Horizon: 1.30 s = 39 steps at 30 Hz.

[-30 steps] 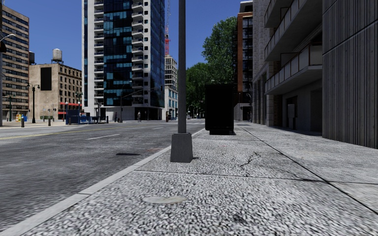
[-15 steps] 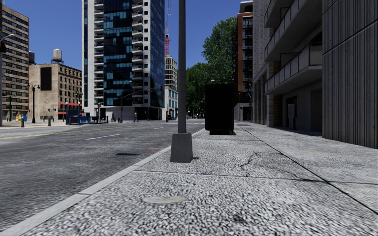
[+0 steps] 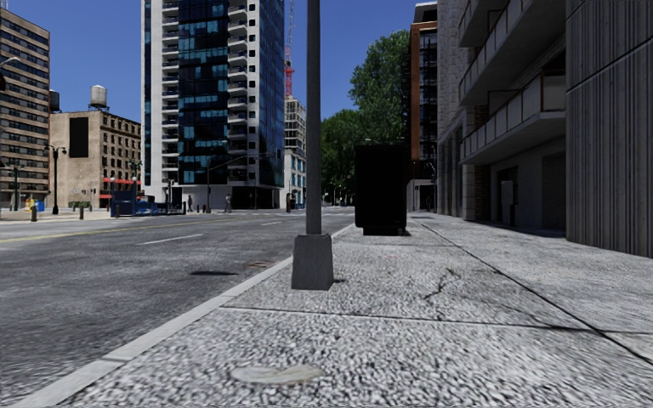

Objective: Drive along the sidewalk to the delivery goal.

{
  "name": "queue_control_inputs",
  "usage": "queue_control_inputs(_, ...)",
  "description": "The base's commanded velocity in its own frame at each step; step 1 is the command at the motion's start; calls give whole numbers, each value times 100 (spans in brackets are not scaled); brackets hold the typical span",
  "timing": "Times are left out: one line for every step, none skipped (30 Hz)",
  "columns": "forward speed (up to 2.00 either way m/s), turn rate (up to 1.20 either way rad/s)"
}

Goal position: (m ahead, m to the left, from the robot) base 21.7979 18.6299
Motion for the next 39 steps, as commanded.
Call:
queue_control_inputs(200,-120)
queue_control_inputs(200,-120)
queue_control_inputs(200,-120)
queue_control_inputs(200,-120)
queue_control_inputs(200,-120)
queue_control_inputs(200,-120)
queue_control_inputs(200,-78)
queue_control_inputs(200,-1)
queue_control_inputs(200,0)
queue_control_inputs(200,0)
queue_control_inputs(200,0)
queue_control_inputs(200,0)
queue_control_inputs(200,0)
queue_control_inputs(200,0)
queue_control_inputs(200,0)
queue_control_inputs(200,0)
queue_control_inputs(200,0)
queue_control_inputs(200,0)
queue_control_inputs(200,0)
queue_control_inputs(200,0)
queue_control_inputs(200,0)
queue_control_inputs(200,0)
queue_control_inputs(200,0)
queue_control_inputs(200,0)
queue_control_inputs(200,0)
queue_control_inputs(200,0)
queue_control_inputs(200,0)
queue_control_inputs(200,-33)
queue_control_inputs(200,-120)
queue_control_inputs(200,-120)
queue_control_inputs(200,-120)
queue_control_inputs(200,-120)
queue_control_inputs(200,-120)
queue_control_inputs(200,-116)
queue_control_inputs(200,-97)
queue_control_inputs(200,-97)
queue_control_inputs(200,-71)
queue_control_inputs(200,-24)
queue_control_inputs(200,-4)
